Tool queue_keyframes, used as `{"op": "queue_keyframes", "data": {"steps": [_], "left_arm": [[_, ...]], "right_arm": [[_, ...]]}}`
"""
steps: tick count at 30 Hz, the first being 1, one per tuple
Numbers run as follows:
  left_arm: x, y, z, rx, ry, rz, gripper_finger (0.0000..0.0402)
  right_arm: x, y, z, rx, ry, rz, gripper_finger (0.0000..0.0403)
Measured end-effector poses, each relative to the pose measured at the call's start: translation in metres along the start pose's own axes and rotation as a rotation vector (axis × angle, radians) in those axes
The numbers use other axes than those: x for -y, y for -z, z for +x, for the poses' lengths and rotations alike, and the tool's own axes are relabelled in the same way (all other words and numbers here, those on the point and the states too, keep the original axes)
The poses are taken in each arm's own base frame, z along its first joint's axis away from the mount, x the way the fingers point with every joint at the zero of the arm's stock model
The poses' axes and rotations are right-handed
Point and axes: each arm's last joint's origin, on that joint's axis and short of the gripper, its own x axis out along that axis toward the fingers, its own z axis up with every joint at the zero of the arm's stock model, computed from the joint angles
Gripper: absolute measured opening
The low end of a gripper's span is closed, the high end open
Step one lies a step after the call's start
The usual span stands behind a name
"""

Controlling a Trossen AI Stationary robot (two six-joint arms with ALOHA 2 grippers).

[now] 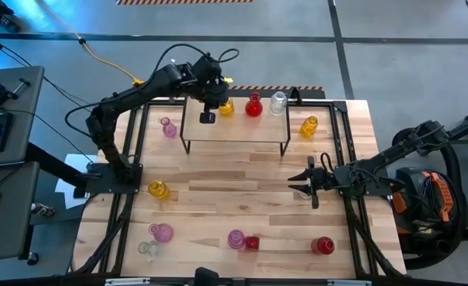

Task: Sort vases onto shelf
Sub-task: Put the bottom right yellow vase on the shelf

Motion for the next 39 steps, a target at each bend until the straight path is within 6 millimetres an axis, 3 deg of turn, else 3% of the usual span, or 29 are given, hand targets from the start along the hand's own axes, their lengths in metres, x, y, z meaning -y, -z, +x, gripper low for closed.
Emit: {"op": "queue_keyframes", "data": {"steps": [19,29,39], "left_arm": [[-0.005,0.004,0.011,-0.006,0.029,-0.027,0.0024],[-0.005,0.005,0.012,-0.013,0.034,-0.031,0.0062],[-0.006,0.005,0.013,-0.014,0.019,-0.031,0.0072]], "right_arm": [[0.000,0.000,0.000,0.000,0.000,0.000,0.0094],[0.000,0.000,0.000,0.000,0.000,0.000,0.0094],[0.000,0.000,0.000,0.000,0.000,0.000,0.0094]]}}
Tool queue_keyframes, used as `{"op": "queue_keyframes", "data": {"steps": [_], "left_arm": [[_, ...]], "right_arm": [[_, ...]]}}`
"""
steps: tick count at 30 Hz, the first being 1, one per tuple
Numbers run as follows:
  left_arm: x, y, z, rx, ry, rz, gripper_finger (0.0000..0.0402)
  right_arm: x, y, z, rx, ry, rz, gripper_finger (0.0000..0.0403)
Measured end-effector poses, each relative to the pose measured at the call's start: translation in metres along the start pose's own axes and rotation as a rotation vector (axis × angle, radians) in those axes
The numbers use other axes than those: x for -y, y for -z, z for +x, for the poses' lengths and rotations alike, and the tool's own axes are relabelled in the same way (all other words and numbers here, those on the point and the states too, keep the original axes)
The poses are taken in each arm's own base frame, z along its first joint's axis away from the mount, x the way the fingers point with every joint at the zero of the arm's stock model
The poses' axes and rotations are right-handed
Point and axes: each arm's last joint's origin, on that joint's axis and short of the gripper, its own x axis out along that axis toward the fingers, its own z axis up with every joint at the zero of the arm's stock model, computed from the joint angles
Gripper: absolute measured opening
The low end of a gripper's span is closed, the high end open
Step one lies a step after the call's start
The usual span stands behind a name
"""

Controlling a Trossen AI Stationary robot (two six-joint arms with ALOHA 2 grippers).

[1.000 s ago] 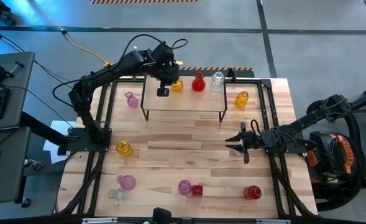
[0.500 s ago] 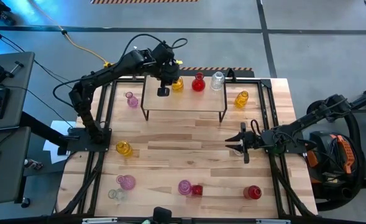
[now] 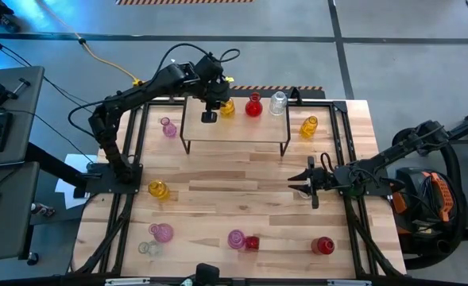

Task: Sort vases onto shelf
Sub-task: Put the bottom right yellow vase on the shelf

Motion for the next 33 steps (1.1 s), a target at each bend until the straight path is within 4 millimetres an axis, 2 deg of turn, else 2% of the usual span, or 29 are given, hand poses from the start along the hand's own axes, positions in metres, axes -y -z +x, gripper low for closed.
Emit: {"op": "queue_keyframes", "data": {"steps": [33], "left_arm": [[-0.0018,-0.0018,0.0002,0.016,-0.023,-0.023,0.0072]], "right_arm": [[0.0000,-0.0001,0.0000,0.000,0.000,0.000,0.0094]]}}
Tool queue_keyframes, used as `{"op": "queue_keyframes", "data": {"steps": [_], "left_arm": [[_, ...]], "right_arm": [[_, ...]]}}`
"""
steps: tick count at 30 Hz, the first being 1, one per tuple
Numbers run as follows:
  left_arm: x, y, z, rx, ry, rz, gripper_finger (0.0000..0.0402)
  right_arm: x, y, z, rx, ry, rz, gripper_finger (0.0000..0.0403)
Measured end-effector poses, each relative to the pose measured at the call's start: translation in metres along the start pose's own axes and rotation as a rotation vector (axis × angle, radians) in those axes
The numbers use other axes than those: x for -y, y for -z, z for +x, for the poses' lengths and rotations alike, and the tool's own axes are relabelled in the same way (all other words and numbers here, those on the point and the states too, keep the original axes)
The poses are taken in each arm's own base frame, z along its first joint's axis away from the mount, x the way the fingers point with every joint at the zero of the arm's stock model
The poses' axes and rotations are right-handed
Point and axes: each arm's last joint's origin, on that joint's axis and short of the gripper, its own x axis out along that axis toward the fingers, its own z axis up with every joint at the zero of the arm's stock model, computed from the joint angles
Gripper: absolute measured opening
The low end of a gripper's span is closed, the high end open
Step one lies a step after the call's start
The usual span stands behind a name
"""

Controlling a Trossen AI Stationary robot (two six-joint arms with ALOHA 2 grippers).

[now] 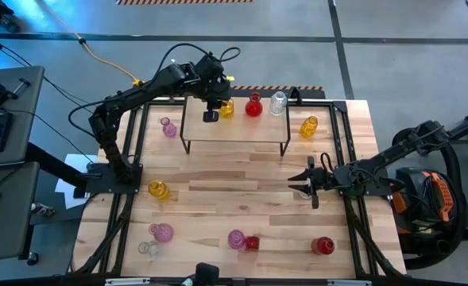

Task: Sort vases onto shelf
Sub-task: Put the bottom right yellow vase on the shelf

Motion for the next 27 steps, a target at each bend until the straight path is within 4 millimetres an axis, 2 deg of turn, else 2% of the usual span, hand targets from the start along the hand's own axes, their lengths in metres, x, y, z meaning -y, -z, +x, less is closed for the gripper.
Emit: {"op": "queue_keyframes", "data": {"steps": [9,18,27], "left_arm": [[0.0011,-0.0007,-0.0007,-0.003,-0.003,0.001,0.0076],[-0.0003,0.0004,-0.0009,-0.041,-0.053,0.001,0.0149],[-0.0001,0.0002,-0.0014,-0.034,-0.047,-0.004,0.0143]], "right_arm": [[0.0000,0.0000,0.0000,0.000,0.000,0.000,0.0094],[0.0000,0.0001,0.0000,0.000,0.000,0.000,0.0094],[0.0000,0.0000,0.0000,0.000,0.000,0.000,0.0094]]}}
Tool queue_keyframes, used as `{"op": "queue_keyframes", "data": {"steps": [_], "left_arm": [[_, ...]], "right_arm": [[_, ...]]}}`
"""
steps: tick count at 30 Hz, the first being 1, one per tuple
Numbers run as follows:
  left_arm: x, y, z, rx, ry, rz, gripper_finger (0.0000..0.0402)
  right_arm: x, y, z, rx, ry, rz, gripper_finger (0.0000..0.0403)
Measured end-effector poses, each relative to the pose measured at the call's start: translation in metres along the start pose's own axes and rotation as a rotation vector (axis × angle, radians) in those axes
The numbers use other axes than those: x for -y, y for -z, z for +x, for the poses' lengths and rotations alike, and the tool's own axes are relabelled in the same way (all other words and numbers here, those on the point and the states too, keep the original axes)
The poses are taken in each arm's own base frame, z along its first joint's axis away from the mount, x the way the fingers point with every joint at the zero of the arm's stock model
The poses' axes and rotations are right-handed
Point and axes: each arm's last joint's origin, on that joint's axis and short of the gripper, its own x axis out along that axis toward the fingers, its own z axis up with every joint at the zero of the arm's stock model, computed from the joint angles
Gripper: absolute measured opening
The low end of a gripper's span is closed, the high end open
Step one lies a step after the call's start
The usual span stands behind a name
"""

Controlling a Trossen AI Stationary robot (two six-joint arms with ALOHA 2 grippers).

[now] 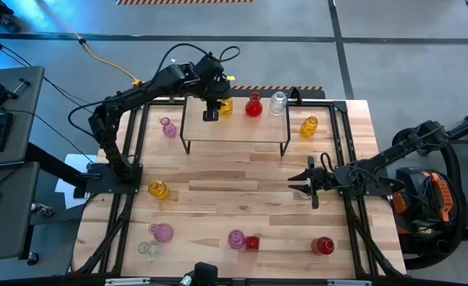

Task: Sort vases onto shelf
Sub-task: Put the bottom right yellow vase on the shelf, then put the top purple vase on the shelf

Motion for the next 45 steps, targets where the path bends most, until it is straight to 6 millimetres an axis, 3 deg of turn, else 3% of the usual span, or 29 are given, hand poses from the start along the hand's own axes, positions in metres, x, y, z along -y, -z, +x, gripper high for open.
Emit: {"op": "queue_keyframes", "data": {"steps": [8,21,39,45], "left_arm": [[0.003,-0.001,-0.001,0.003,0.011,-0.006,0.0140],[0.018,-0.004,-0.029,-0.004,0.021,-0.021,0.0139],[0.106,-0.008,-0.071,-0.255,0.262,-0.156,0.0139],[0.130,0.005,-0.089,-0.293,0.240,-0.228,0.0139]], "right_arm": [[0.000,0.000,0.000,0.000,0.000,0.000,0.0094],[0.000,0.000,0.000,0.000,0.000,0.000,0.0094],[0.000,0.000,0.000,-0.001,0.000,-0.001,0.0094],[0.000,0.000,0.000,-0.001,0.000,-0.001,0.0094]]}}
